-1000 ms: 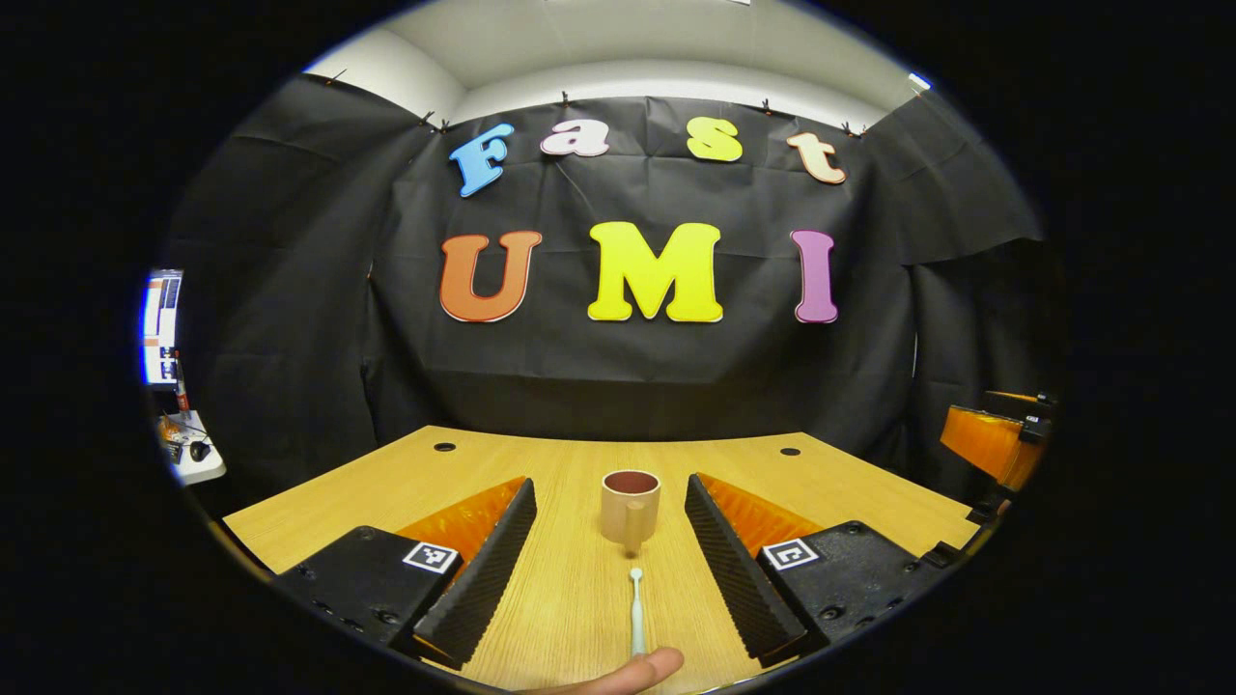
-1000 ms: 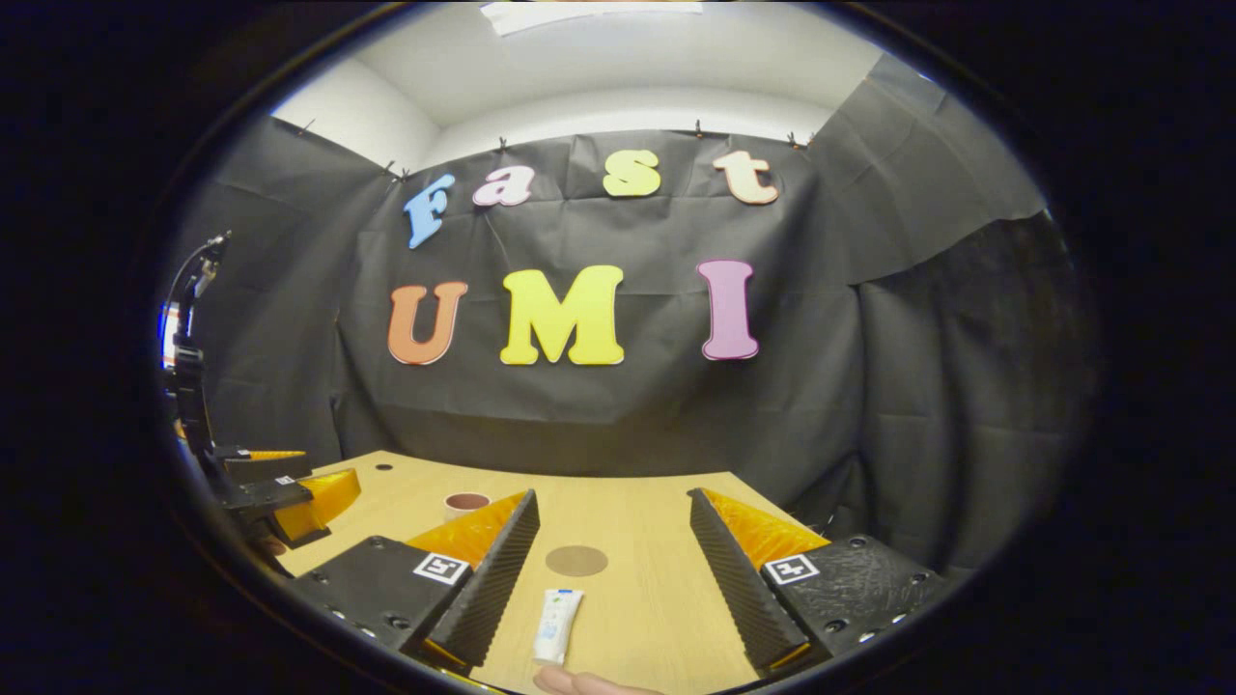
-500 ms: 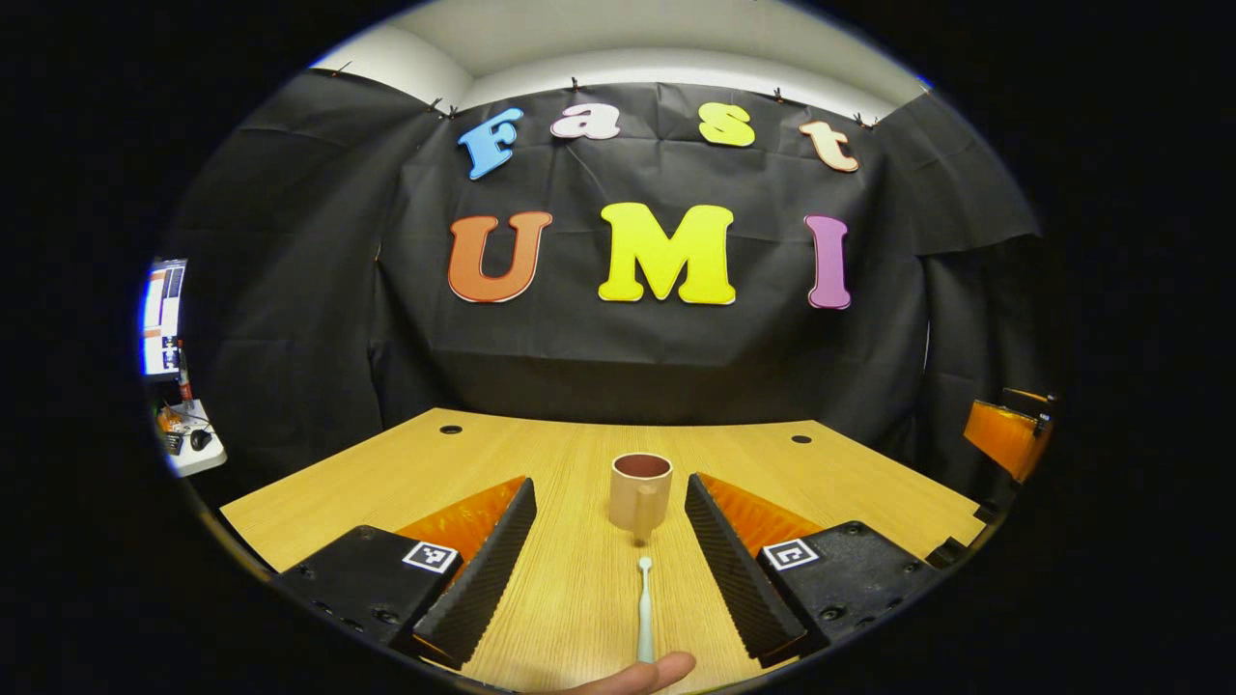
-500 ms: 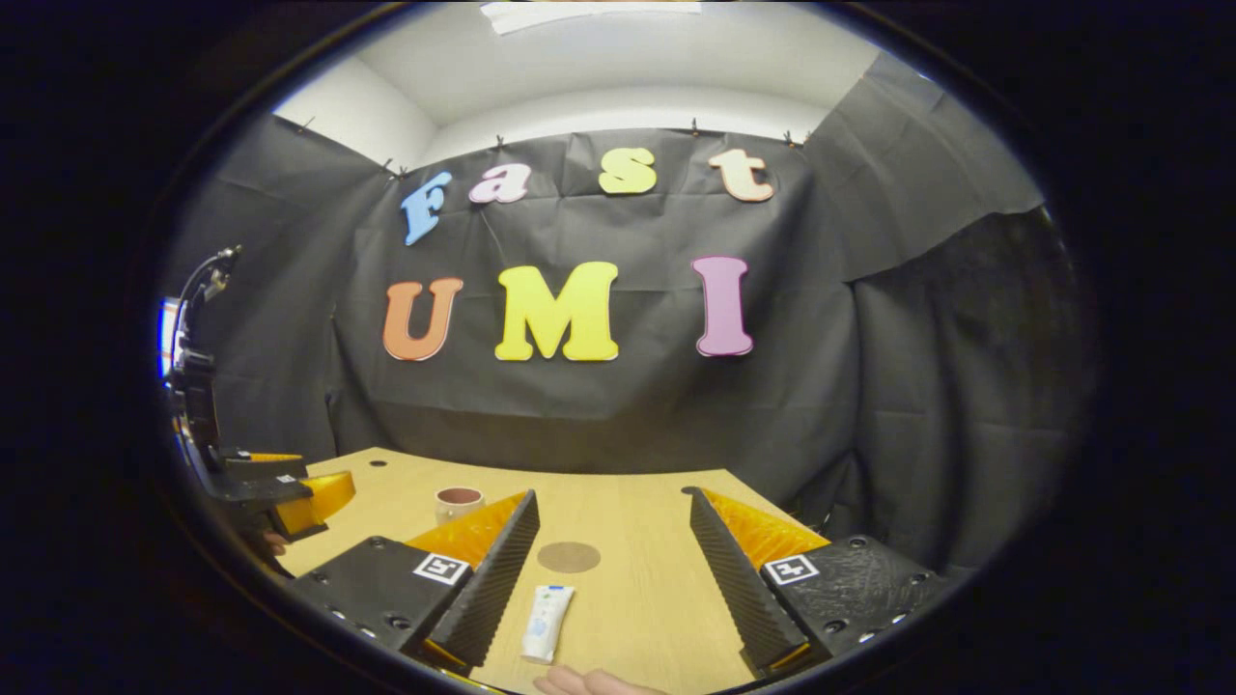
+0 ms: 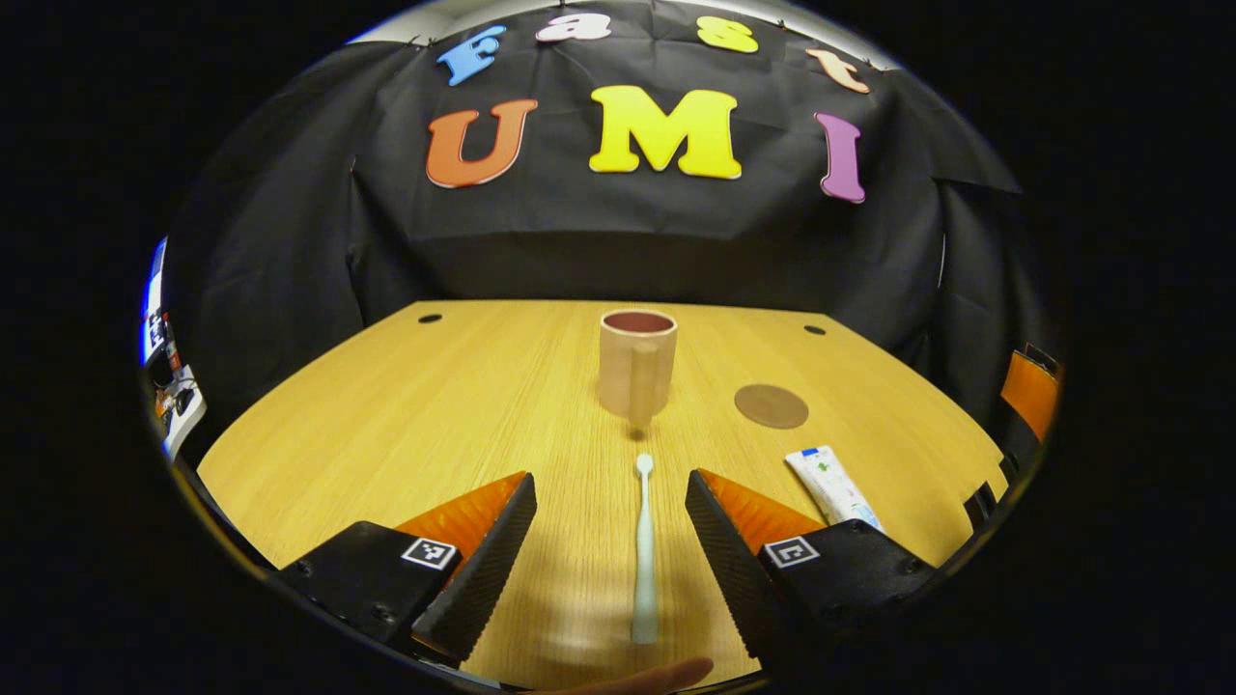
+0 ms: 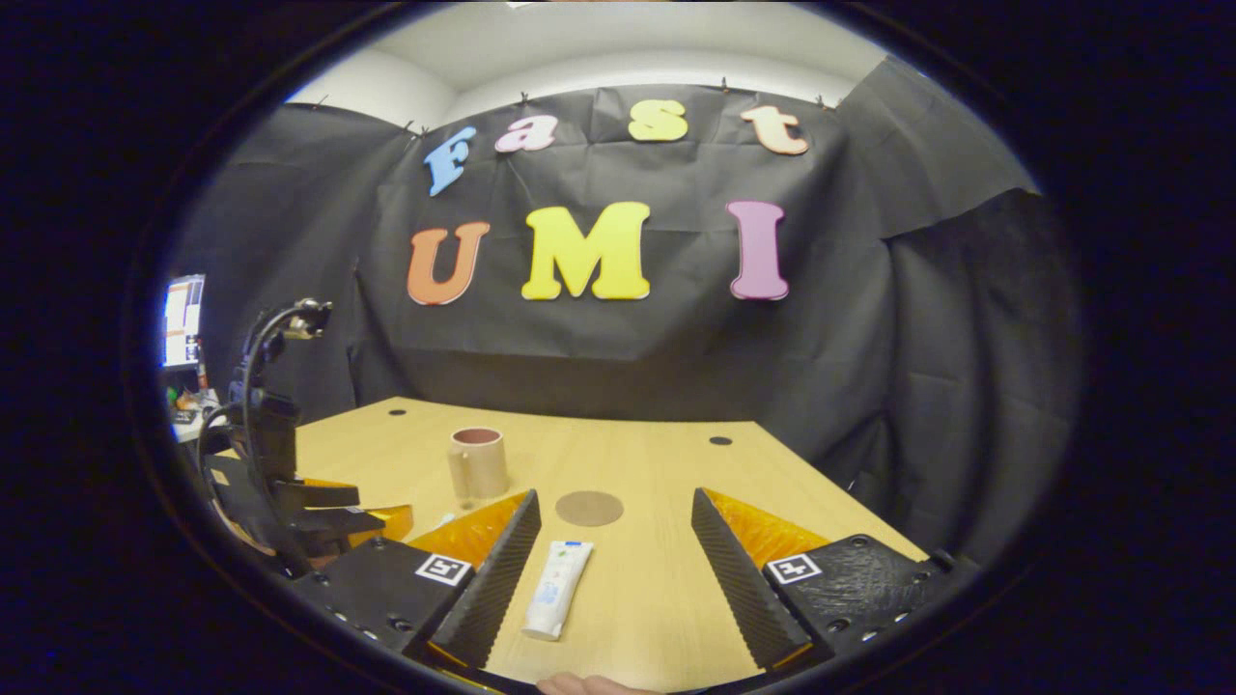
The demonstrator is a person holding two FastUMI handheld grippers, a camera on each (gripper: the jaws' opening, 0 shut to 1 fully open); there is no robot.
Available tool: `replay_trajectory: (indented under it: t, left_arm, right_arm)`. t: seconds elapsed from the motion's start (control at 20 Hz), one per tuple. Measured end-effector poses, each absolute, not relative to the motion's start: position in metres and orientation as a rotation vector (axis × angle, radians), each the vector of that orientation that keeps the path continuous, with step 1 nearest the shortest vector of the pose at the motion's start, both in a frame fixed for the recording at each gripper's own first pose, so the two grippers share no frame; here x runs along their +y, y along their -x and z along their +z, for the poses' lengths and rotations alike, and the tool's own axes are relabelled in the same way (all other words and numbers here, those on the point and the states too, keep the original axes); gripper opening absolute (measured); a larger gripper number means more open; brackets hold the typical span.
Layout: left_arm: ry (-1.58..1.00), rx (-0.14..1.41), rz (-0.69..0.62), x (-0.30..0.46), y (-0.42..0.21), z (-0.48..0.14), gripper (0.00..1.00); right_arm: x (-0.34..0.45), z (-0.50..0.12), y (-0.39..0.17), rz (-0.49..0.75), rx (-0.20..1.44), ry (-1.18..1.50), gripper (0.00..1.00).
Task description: Put the toothbrush and toothpaste on the desktop into the cup, then pick up the cup and place it on the coaster on the desktop.
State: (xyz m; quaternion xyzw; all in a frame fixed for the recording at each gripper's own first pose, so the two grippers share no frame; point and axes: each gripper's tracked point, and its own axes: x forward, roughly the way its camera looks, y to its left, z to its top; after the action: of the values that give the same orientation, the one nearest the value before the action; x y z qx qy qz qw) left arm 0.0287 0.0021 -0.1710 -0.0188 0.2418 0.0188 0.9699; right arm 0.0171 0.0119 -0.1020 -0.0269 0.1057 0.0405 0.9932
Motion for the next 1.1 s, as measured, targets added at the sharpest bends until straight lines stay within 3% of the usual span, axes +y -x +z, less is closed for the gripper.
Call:
replay_trajectory:
  t: [0.2, 0.25, 0.3, 0.35, 0.55, 0.7, 0.75, 1.1]
  left_arm:
    - [0.059, 0.524, 0.051, 0.003, -0.036, -0.186, 0.95]
    - [0.068, 0.532, 0.035, -0.001, -0.038, -0.189, 0.86]
    - [0.07, 0.546, 0.024, -0.004, -0.038, -0.193, 0.89]
    - [0.066, 0.556, 0.011, -0.008, -0.037, -0.196, 0.75]
    - [0.076, 0.605, -0.042, -0.021, -0.034, -0.208, 0.72]
    - [0.096, 0.609, -0.063, -0.024, -0.036, -0.212, 0.31]
    - [0.106, 0.605, -0.074, -0.025, -0.036, -0.211, 0.14]
    - [0.133, 0.587, -0.094, -0.02, -0.03, -0.203, 0.07]
  right_arm:
    - [0.025, -0.135, -0.025, 0.099, 0.307, 0.056, 0.95]
    - [0.029, -0.14, -0.026, 0.107, 0.32, 0.062, 0.95]
    - [0.031, -0.144, -0.027, 0.11, 0.329, 0.069, 0.95]
    - [0.032, -0.147, -0.027, 0.108, 0.336, 0.074, 0.95]
    - [0.039, -0.156, -0.031, 0.105, 0.364, 0.074, 0.95]
    - [0.042, -0.161, -0.032, 0.103, 0.375, 0.086, 0.95]
    - [0.043, -0.164, -0.033, 0.098, 0.382, 0.092, 0.95]
    - [0.055, -0.192, -0.046, 0.092, 0.469, 0.108, 0.95]
